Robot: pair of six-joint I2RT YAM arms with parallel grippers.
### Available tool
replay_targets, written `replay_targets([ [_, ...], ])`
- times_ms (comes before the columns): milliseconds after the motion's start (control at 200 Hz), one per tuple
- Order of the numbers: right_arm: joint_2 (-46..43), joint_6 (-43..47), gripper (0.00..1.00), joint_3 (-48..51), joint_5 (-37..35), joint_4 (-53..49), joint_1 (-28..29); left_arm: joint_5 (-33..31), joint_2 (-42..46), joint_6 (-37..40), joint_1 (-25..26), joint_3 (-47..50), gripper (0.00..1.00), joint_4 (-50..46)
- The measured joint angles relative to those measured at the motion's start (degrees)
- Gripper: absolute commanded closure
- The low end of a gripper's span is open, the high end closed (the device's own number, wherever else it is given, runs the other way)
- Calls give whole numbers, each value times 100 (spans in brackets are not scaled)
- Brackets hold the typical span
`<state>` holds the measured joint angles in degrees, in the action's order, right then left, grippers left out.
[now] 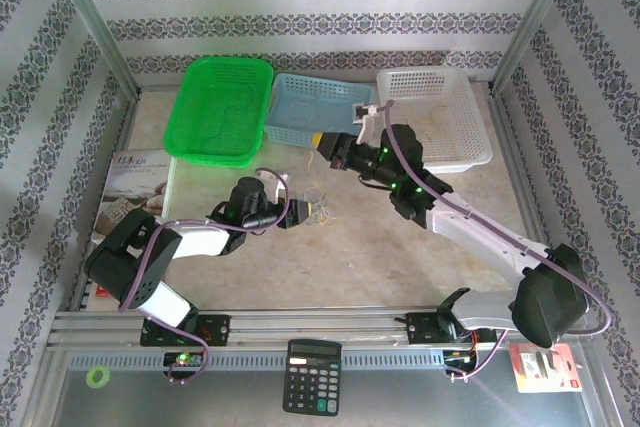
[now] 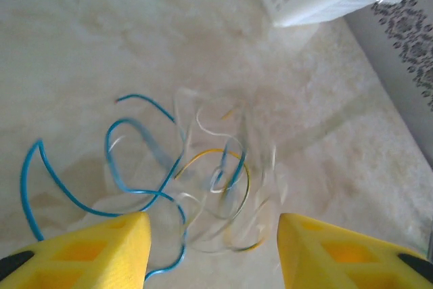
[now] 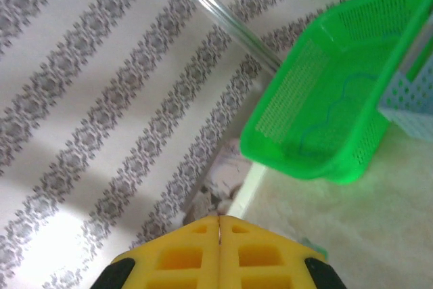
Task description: Untangle the cables
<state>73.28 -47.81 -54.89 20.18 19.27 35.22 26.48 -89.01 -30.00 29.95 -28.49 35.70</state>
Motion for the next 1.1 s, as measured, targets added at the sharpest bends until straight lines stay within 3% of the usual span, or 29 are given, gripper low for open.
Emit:
replay_targets([
  [330,-166,-140,100,-291,55,136,-140,-17,-46,-24,0,140,43,101],
  [684,-166,-160,100,-293,131,136,-173,-103,1126,157,0,153,21,-286],
  [1099,-168,-157,100,-334,199,118,28,98,938,800,50,-588,16,-791],
])
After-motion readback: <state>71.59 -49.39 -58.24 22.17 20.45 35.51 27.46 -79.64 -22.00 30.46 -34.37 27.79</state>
